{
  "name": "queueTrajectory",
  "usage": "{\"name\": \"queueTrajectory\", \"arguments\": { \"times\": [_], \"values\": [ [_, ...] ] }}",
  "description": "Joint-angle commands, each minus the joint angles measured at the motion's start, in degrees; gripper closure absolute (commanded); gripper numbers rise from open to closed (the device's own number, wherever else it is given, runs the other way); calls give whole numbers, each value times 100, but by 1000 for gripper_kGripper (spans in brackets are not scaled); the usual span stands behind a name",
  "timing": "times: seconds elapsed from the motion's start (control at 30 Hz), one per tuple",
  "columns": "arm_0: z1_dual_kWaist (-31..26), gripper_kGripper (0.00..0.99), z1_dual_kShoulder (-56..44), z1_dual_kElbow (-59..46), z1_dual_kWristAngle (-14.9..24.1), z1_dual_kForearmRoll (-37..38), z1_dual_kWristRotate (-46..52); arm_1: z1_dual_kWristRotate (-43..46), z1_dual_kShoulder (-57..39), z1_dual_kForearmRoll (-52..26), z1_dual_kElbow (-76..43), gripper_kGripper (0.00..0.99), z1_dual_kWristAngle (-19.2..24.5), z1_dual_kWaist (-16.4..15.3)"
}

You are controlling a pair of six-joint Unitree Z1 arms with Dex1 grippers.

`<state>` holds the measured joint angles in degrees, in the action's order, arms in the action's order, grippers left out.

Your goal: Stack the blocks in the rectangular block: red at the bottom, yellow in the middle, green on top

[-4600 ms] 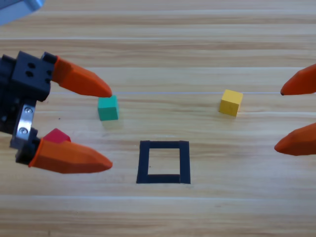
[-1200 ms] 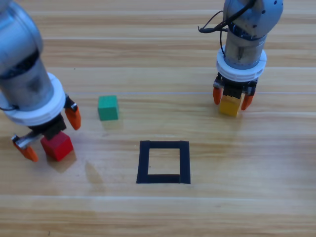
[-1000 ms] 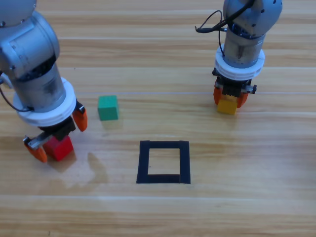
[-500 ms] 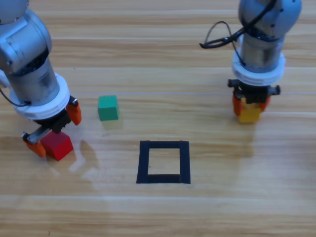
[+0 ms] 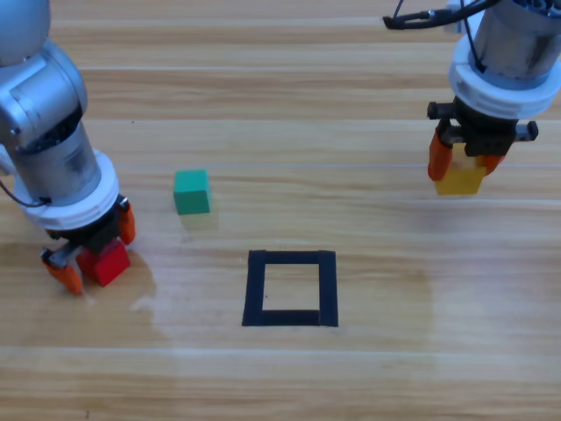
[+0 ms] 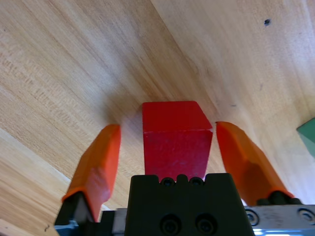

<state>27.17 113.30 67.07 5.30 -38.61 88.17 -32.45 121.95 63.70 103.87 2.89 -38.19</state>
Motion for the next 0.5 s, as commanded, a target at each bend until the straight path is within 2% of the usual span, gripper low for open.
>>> {"name": "queueTrajectory", "arguments": {
  "times": [0.03,0.2,0.3,0.33,0.43,0.5],
  "values": [
    [-98,344,158,-106,-29,82,-292,-121,-154,37,-245,718,-35,-356],
    [-106,735,44,8,50,64,-1162,-112,-137,28,-280,718,45,-356],
    [-115,924,35,254,-3,-24,-1979,-112,-128,2,-306,717,45,-356],
    [-115,953,52,369,-38,-67,-2322,-103,-128,-7,-324,717,45,-356],
    [-106,955,184,958,-134,-305,-3280,-86,-137,-59,-386,717,45,-356],
    [-36,982,378,1608,-363,-691,-4150,-77,-145,-68,-394,717,45,-356]
  ]
}}
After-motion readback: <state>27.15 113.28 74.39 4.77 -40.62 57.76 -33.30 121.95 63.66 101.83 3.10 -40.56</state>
